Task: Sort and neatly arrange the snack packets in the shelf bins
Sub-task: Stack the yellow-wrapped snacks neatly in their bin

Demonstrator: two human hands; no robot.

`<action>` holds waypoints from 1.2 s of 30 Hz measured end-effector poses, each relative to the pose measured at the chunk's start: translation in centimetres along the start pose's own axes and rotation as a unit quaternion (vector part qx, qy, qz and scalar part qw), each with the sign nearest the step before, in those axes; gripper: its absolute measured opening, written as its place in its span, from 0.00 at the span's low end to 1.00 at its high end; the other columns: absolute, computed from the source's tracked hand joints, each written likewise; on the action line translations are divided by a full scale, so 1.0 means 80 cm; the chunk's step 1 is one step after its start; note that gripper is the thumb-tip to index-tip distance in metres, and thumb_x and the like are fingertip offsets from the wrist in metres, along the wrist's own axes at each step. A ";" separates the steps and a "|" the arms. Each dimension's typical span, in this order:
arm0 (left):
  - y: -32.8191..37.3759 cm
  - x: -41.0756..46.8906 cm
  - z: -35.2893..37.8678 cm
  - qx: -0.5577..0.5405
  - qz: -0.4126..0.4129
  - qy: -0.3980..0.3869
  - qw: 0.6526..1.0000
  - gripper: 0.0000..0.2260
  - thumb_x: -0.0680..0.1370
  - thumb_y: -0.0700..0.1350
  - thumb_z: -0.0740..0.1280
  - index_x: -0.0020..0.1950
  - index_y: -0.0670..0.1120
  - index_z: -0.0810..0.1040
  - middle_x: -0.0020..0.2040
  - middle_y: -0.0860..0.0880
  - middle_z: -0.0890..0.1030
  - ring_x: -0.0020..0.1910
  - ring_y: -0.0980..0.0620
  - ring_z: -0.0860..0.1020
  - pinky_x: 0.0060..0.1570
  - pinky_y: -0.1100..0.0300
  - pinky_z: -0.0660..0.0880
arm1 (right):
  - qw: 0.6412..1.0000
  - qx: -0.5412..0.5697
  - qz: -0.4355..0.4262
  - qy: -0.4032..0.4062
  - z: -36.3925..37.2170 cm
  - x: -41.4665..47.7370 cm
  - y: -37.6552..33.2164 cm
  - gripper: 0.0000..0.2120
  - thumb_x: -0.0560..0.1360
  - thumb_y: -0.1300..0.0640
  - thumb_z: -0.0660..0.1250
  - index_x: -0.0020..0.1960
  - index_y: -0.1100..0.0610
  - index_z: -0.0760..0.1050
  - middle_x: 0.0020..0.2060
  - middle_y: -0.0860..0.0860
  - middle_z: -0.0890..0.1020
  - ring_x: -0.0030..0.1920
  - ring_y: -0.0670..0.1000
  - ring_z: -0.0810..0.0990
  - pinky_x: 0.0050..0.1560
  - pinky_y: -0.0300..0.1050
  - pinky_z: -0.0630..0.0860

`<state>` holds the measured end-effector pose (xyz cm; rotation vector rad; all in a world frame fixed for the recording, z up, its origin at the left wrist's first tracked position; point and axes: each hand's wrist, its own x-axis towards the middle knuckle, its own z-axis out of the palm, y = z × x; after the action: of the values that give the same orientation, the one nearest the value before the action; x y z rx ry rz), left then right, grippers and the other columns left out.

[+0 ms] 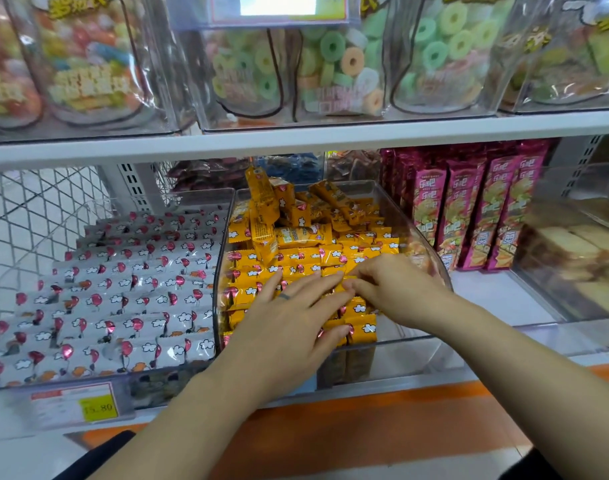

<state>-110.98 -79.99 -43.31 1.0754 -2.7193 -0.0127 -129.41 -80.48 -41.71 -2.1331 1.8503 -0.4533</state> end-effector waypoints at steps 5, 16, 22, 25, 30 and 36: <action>-0.001 0.004 0.001 0.011 -0.022 -0.033 0.999 0.33 0.71 0.66 0.33 0.74 0.63 0.55 0.76 0.64 0.50 0.75 0.61 0.45 0.73 0.49 0.39 | 0.999 0.017 0.015 -0.045 -0.010 -0.014 0.004 0.15 0.80 0.50 0.58 0.52 0.59 0.77 0.41 0.52 0.80 0.41 0.49 0.77 0.45 0.48 0.74; -0.001 0.007 -0.002 0.004 -0.045 -0.051 0.998 0.21 0.82 0.57 0.45 0.75 0.62 0.50 0.76 0.64 0.45 0.75 0.61 0.42 0.73 0.48 0.38 | 0.990 0.002 0.038 -0.134 -0.011 -0.033 -0.012 0.21 0.77 0.49 0.64 0.67 0.57 0.69 0.52 0.56 0.80 0.50 0.53 0.80 0.54 0.52 0.76; 0.001 0.001 -0.006 -0.003 -0.036 -0.060 0.998 0.23 0.79 0.61 0.40 0.75 0.62 0.48 0.76 0.63 0.45 0.75 0.61 0.41 0.73 0.49 0.37 | 0.988 0.068 0.038 -0.134 -0.006 -0.044 -0.009 0.12 0.78 0.50 0.62 0.51 0.60 0.73 0.43 0.56 0.81 0.40 0.51 0.83 0.49 0.53 0.78; -0.002 -0.005 -0.014 -0.006 -0.042 -0.002 0.999 0.26 0.77 0.63 0.39 0.74 0.63 0.56 0.76 0.63 0.52 0.74 0.60 0.50 0.72 0.54 0.39 | 0.994 0.030 0.034 -0.102 -0.018 -0.040 -0.009 0.18 0.76 0.45 0.63 0.46 0.61 0.75 0.41 0.58 0.81 0.39 0.52 0.78 0.43 0.48 0.74; -0.020 -0.005 -0.033 0.005 -0.083 0.164 0.983 0.17 0.78 0.55 0.54 0.61 0.54 0.77 0.58 0.57 0.78 0.55 0.54 0.77 0.58 0.57 0.63 | 0.997 0.071 0.026 0.027 -0.034 -0.030 -0.015 0.13 0.75 0.46 0.66 0.51 0.54 0.79 0.40 0.46 0.81 0.42 0.45 0.80 0.48 0.46 0.77; -0.037 0.005 -0.048 0.020 -0.210 0.214 0.954 0.13 0.77 0.49 0.65 0.62 0.53 0.74 0.57 0.53 0.74 0.53 0.52 0.76 0.60 0.53 0.66 | 0.989 0.098 -0.029 0.108 -0.016 0.003 -0.031 0.10 0.75 0.51 0.67 0.56 0.49 0.77 0.44 0.40 0.78 0.42 0.40 0.76 0.39 0.27 0.71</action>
<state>-108.47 -82.17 -39.78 1.4551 -2.0818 0.1859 -127.69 -80.35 -39.56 -2.0782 1.7704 -0.8728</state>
